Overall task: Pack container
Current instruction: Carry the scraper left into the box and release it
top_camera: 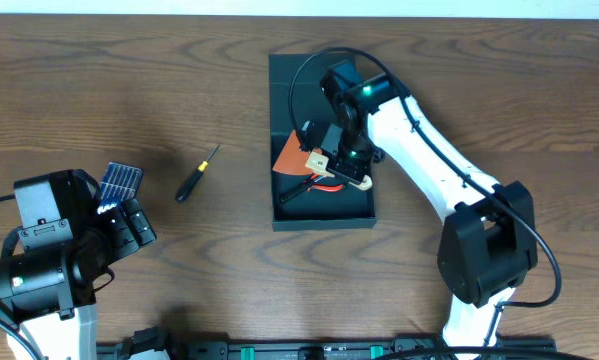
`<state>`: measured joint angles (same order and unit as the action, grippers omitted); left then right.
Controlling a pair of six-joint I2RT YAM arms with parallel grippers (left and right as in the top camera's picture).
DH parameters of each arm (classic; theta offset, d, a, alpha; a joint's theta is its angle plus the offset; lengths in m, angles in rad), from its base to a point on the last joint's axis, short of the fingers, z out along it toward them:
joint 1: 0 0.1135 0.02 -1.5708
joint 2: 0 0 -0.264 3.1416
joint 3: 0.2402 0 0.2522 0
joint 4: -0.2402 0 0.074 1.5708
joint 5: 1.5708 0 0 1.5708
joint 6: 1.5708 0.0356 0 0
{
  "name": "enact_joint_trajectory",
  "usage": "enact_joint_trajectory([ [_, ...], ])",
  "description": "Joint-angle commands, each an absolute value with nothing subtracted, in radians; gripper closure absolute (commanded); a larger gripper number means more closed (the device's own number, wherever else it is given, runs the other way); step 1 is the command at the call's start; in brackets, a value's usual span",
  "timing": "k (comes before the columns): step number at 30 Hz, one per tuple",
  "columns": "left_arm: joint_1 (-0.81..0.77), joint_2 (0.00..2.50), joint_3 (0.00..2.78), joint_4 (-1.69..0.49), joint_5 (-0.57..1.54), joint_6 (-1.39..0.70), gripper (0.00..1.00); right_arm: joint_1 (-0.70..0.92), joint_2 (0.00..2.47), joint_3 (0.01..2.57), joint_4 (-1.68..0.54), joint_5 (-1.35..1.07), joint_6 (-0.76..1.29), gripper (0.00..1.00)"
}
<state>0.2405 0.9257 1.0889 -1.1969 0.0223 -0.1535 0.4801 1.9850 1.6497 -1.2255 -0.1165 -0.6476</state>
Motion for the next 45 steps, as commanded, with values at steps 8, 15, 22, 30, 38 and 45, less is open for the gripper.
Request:
enact_joint_trajectory([
  [8,0.246,0.922,1.106,-1.208,0.018,-0.151,0.02,0.492,1.974,1.587,-1.16,-0.139,-0.625,0.99],
  [15,0.246,0.922,1.106,-1.208,0.018,-0.151,0.02,0.492,1.974,1.587,-1.155,-0.139,-0.616,0.62],
  [22,0.246,0.922,1.106,-1.208,0.018,-0.15,0.02,0.491,1.974,1.588,-1.142,-0.134,-0.587,0.01],
  [30,0.245,0.923,1.141,-1.211,0.105,0.007,0.01,0.487,1.933,1.681,-1.131,-0.065,-0.457,0.01],
  [38,0.173,1.079,1.398,-1.226,0.176,0.203,0.01,0.368,1.806,1.957,-1.219,0.038,-0.221,0.01],
  [45,0.036,1.386,1.592,-1.261,0.172,0.376,0.02,0.02,1.692,2.042,-1.266,0.05,0.135,0.01],
])
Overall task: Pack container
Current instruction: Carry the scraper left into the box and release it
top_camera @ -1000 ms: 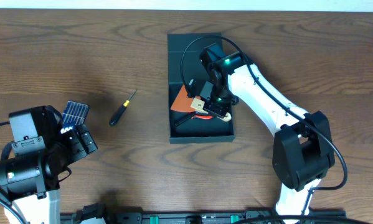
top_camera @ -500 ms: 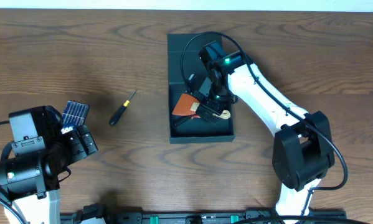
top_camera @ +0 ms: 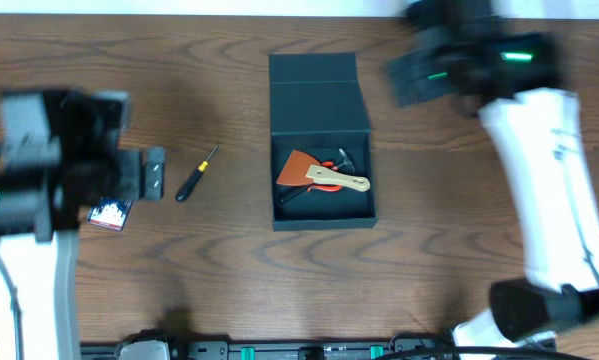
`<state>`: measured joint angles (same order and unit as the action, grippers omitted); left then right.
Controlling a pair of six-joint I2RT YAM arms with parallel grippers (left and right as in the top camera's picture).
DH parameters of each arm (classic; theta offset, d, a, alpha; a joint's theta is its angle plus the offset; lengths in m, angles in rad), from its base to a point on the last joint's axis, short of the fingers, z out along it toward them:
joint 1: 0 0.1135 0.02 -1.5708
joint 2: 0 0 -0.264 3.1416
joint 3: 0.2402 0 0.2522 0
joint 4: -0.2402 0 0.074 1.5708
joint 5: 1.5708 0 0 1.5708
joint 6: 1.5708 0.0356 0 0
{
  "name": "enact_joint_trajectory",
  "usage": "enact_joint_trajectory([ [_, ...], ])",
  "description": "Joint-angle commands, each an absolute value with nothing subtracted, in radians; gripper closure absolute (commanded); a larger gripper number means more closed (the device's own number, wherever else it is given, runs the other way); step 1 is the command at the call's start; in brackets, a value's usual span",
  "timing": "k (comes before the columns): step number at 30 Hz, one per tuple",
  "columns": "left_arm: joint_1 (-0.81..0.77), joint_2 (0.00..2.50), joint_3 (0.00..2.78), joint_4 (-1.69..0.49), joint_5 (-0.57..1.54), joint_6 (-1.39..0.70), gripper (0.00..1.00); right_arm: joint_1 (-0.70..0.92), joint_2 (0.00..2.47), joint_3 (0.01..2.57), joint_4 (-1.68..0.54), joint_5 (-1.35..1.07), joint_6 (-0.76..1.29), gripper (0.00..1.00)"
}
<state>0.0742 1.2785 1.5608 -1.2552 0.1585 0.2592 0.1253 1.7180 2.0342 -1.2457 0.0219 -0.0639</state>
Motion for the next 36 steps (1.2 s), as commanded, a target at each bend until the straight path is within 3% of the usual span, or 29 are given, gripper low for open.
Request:
enact_joint_trajectory([
  [1,0.02,1.425,1.592,-1.25,0.172,0.396,0.01,-0.038,1.686,2.042,-1.277,0.042,0.155,0.01],
  [6,-0.02,1.597,1.592,-1.23,0.171,0.517,0.02,-0.267,1.691,2.025,-1.337,-0.02,0.163,0.01],
  [10,-0.017,1.717,1.588,-1.229,0.163,0.551,0.02,-0.342,1.691,1.994,-1.351,-0.027,0.162,0.01],
  [24,-0.017,2.021,1.568,-1.16,0.138,0.595,0.01,-0.36,1.692,1.976,-1.362,-0.013,0.102,0.01],
  [36,-0.016,2.072,1.478,-0.972,0.13,0.584,0.01,-0.36,1.692,1.976,-1.372,0.025,0.096,0.01],
])
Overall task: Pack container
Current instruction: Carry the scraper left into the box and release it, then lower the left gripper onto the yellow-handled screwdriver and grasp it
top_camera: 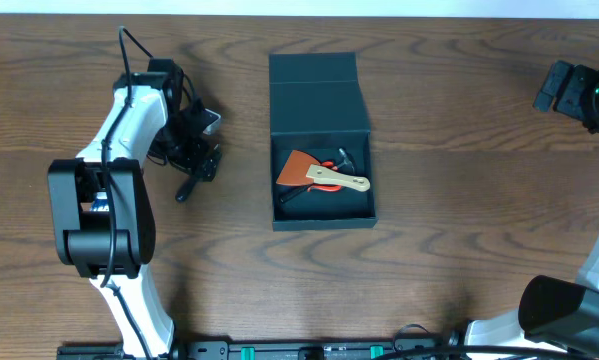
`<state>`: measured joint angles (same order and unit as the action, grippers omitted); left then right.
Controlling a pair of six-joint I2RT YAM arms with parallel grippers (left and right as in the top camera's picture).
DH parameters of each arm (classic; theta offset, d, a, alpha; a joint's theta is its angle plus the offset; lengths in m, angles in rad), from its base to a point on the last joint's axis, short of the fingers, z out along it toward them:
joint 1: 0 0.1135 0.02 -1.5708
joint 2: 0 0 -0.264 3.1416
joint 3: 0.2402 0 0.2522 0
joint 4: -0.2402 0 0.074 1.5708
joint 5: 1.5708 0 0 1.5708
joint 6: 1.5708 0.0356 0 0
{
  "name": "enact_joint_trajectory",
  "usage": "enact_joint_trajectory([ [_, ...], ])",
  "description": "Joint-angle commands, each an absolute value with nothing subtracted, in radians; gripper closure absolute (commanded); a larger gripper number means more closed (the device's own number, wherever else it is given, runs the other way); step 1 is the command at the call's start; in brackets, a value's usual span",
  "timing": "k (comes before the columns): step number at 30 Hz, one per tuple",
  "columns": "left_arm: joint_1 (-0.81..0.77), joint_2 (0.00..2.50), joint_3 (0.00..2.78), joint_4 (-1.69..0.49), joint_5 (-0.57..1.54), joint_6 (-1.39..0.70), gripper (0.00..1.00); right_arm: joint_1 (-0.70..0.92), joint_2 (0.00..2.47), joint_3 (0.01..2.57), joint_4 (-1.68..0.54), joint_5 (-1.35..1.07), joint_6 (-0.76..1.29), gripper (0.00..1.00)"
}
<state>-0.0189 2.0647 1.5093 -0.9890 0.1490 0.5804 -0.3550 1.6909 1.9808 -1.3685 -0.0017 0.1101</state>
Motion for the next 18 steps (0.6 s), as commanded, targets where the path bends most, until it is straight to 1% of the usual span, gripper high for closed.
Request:
enact_joint_trajectory([
  [1,-0.016,2.072,1.464,-0.958,0.123,0.581,0.02,-0.36,1.692,1.976,-1.373,0.031,0.096,0.01],
  [11,-0.009,2.072,1.34,-0.853,0.089,0.563,0.02,-0.36,1.692,1.976,-1.38,0.038,0.096,0.01],
  [18,-0.009,2.072,1.332,-0.825,0.095,0.521,0.02,-0.36,1.692,1.976,-1.382,0.038,0.095,0.01],
])
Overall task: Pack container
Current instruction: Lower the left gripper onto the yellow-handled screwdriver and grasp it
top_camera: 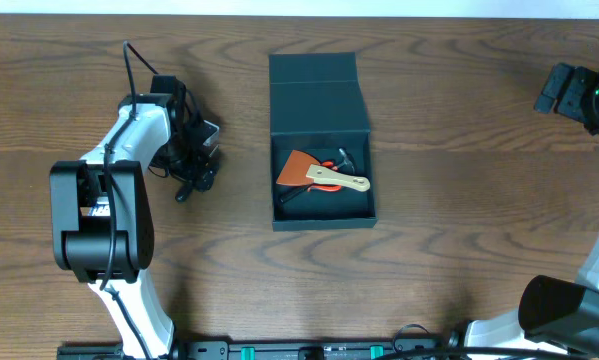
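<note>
The dark container lies open at the table's middle, its lid folded back. Inside it are an orange scraper with a wooden handle and some red and black items. A small black screwdriver lies left of the box, with only its lower end showing. My left gripper sits right over the screwdriver's upper part, and its jaws are too dark to read. My right gripper is far off at the right edge, its state unclear.
My left arm arches from the lower left up to the screwdriver. A bit of a small blue item peeks out by that arm's base. Wood tabletop lies between the box and my right arm.
My left gripper has shifted slightly down and toward the screwdriver, covering more of it. The right arm, the box and its contents have not moved.
First my right gripper was inside the box at the scraper, and my left arm was at the lower left by a blue panel. Then the scraper lay in the box with the right arm withdrawn. Later my left gripper was over the screwdriver, where it remains.
</note>
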`<state>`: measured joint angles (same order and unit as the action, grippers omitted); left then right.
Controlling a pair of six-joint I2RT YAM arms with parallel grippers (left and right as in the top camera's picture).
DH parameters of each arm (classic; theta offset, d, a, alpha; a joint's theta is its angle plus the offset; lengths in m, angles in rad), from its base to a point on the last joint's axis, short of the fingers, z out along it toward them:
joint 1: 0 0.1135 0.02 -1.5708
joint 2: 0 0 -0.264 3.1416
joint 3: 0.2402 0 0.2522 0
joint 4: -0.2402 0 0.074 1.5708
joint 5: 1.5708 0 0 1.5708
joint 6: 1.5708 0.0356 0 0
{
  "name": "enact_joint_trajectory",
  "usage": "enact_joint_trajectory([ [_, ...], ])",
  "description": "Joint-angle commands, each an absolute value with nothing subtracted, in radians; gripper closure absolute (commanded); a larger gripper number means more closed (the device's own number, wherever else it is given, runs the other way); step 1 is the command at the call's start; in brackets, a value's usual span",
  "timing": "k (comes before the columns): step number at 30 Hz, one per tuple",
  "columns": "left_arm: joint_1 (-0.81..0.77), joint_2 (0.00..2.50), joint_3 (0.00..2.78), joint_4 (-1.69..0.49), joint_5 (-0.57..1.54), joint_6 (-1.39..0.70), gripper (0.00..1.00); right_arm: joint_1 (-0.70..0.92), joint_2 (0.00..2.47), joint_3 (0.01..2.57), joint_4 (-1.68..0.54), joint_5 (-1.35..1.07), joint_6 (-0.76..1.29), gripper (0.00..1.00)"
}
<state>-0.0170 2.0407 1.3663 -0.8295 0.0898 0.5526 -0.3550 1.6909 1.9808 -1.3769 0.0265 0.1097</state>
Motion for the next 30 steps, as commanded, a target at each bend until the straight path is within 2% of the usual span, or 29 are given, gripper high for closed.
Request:
enact_joint_trajectory([
  [1,-0.009,2.072,1.332,-0.824,0.097,0.521,0.02,-0.36,1.692,1.976,-1.382,0.039,0.095,0.01],
  [7,-0.009,2.072,1.332,-0.824,0.097,0.522,0.01,-0.36,1.692,1.976,-1.392,0.05,0.091,0.01],
  [14,-0.009,2.072,1.332,-0.829,0.097,0.522,0.25,-0.36,1.692,1.976,-1.392,0.05,0.091,0.01],
  [21,-0.009,2.072,1.332,-0.855,0.097,0.522,0.4,-0.36,1.692,1.976,-1.392,0.05,0.092,0.01],
  [25,-0.009,2.072,1.332,-0.859,0.097,0.522,0.44,-0.36,1.692,1.976,-1.392,0.049,0.092,0.01],
  [30,-0.009,2.072,1.332,-0.861,0.097,0.518,0.57,-0.36,1.692,1.976,-1.392,0.049,0.091,0.01],
])
